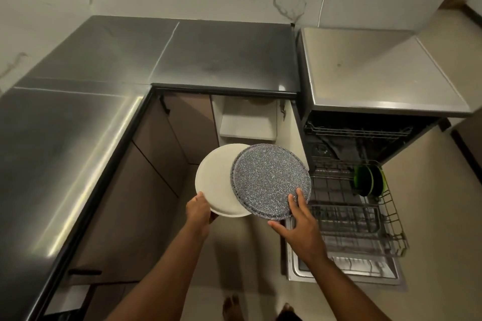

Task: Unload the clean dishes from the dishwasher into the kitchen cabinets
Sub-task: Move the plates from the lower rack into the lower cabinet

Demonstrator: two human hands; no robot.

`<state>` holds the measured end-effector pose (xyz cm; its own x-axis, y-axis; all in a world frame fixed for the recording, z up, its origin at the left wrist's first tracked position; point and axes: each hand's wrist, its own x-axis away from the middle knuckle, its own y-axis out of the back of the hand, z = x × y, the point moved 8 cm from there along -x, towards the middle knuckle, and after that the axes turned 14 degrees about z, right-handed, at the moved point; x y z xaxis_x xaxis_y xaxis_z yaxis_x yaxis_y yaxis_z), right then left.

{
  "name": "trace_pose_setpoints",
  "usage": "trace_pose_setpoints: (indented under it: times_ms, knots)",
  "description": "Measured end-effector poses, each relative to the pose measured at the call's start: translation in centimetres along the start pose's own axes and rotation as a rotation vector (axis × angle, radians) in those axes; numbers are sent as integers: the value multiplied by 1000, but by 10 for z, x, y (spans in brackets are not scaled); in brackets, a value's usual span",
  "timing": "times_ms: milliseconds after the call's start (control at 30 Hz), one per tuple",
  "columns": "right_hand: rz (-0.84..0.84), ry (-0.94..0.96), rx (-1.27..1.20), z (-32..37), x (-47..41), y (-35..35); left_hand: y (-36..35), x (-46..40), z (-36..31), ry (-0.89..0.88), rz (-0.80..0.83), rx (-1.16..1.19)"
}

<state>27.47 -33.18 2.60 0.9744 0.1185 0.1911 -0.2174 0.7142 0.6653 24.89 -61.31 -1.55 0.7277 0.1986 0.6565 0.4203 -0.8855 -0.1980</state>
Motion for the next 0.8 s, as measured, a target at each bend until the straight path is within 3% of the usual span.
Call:
trace_pose_setpoints:
  times_ms: [267,800]
  knots:
    - [89,-8,15,-5,-38,-16,0,-30,-6,19,-57,22]
    - [40,-4,-28,-48,-140,-37,-21,-138,-4,86,-92,-61]
